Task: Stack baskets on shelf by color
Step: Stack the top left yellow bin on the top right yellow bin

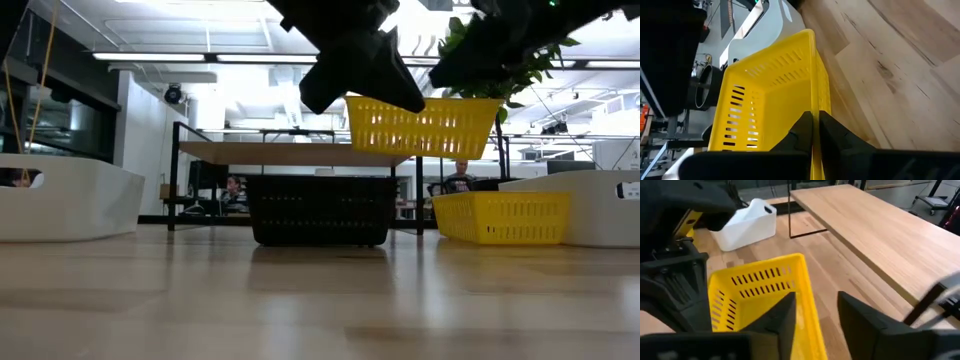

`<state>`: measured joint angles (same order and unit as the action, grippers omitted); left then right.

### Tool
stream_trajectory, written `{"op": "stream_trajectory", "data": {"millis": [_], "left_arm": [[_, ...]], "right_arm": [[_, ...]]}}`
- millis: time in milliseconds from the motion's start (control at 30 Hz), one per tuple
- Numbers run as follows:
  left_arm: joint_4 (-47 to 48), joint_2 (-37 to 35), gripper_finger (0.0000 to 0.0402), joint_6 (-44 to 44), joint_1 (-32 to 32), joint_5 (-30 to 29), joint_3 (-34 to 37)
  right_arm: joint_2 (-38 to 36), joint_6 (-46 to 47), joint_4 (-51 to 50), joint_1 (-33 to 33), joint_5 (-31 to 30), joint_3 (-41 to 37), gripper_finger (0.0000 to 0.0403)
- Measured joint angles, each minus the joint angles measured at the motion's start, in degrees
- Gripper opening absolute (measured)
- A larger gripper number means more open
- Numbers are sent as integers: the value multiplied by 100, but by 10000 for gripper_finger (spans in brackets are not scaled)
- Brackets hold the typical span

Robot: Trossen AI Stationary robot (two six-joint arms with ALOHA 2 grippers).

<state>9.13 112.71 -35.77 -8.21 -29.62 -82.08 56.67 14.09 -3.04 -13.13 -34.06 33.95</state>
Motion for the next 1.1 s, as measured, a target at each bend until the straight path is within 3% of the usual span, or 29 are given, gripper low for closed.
{"op": "stream_trajectory", "data": {"millis": [167,367,800,967,1100], "left_arm": [[2,0,0,6,-15,-1,0],[2,0,0,4,-37,-3,0],[-37,-2,0,0,-41,-41,0],[-37,-2,0,0,-40,-48,0],[-49,-2,3,90,-41,-66,0]], "right_arm": [[712,-239,-77,48,-98,357,178],[1189,-256,-215,333,-361,459,184],[1283,56,-497,789,909,466,180],[1283,68,-497,790,907,466,142],[1283,81,-495,791,833,466,69]]}}
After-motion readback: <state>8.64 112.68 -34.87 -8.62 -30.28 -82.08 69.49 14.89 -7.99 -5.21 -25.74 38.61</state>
